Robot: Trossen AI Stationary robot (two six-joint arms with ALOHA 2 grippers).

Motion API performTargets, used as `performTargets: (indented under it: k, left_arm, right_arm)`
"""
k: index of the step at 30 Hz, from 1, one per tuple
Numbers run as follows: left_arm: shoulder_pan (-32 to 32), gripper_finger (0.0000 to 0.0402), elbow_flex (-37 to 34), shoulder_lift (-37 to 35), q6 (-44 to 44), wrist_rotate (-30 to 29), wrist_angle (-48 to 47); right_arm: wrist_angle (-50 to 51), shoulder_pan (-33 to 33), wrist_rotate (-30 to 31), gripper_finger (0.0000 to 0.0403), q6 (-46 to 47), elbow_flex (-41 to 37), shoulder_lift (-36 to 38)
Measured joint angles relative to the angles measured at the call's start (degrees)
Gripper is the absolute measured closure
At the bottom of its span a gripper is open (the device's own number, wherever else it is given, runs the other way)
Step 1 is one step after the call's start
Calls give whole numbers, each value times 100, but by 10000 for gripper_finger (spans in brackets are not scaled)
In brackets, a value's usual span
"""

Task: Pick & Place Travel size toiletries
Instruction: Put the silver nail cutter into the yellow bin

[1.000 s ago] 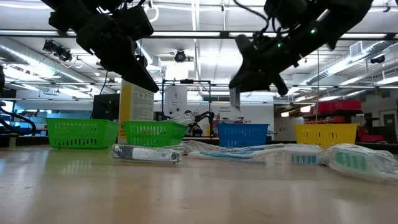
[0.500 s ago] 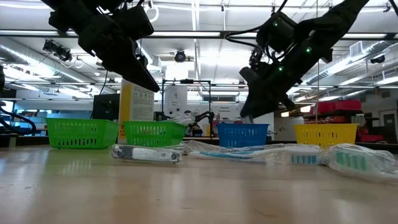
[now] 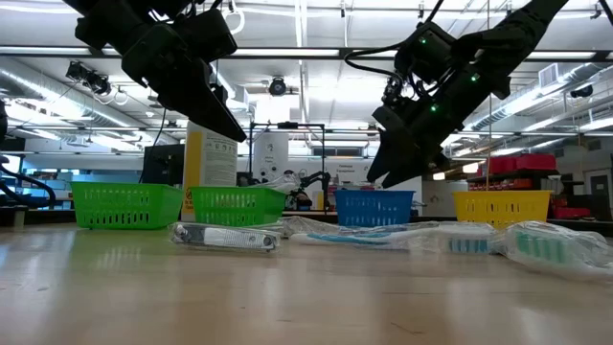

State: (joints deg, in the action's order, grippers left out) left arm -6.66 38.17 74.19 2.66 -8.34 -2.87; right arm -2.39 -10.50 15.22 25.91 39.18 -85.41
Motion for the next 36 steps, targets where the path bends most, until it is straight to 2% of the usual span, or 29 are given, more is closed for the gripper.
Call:
performTargets:
  k: [8, 14, 21, 27, 36]
  left_arm:
    - [0, 200, 0, -2, 34, 0, 54]
    - [0, 200, 0, -2, 35, 2, 82]
    - [0, 200, 0, -2, 164, 4, 84]
    - [0, 200, 0, -2, 166, 4, 87]
    - [0, 200, 0, -2, 166, 2, 87]
  right_arm:
    - [-573, 133, 13, 165, -317, 1, 74]
    - [-561, 348, -31, 165, -352, 2, 275]
    - [-560, 788, -103, 165, -352, 4, 319]
    - [-562, 1208, -529, 165, -403, 4, 319]
    - [-560, 1821, -541, 165, -416, 4, 319]
